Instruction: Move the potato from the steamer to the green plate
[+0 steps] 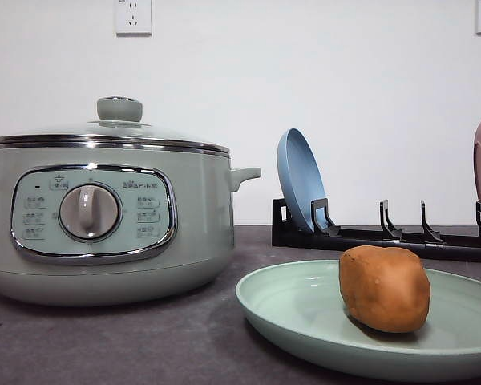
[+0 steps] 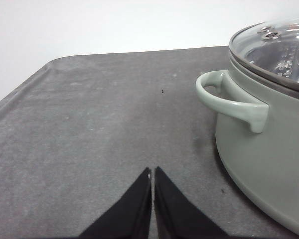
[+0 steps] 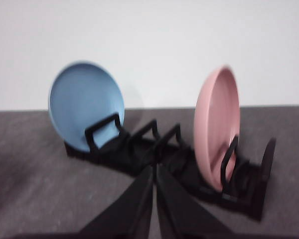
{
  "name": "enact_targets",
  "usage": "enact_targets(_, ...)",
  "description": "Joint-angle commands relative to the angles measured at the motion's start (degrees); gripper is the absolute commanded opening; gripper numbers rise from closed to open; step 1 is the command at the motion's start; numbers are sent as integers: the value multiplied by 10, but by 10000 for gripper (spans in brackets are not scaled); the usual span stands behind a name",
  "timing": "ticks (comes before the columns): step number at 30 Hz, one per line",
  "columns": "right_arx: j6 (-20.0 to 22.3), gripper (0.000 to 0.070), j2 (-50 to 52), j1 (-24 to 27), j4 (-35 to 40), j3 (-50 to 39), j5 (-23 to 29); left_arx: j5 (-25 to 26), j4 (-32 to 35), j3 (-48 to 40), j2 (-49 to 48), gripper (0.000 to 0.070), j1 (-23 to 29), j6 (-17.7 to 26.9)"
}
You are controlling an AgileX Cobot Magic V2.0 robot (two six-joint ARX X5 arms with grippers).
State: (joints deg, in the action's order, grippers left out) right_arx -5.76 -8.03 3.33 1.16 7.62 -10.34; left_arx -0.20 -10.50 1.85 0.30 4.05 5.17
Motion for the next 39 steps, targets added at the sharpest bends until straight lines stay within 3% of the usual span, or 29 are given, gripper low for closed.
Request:
enact_targets(1,6,1,21,0,12,-22,1,-1,-3,-12,-1,0,0,-3)
enact_targets(5,5,1,60,-1,7,-67,1,-1,-3,-12,-1,0,0,-3)
enact_targets(16,17,1,78,3,-112,-70,20,-1,-3,-12,-1,0,0,-3)
enact_targets(39,28,1,78,3,-102,-70,14,-1,-3,-12,-1,0,0,-3)
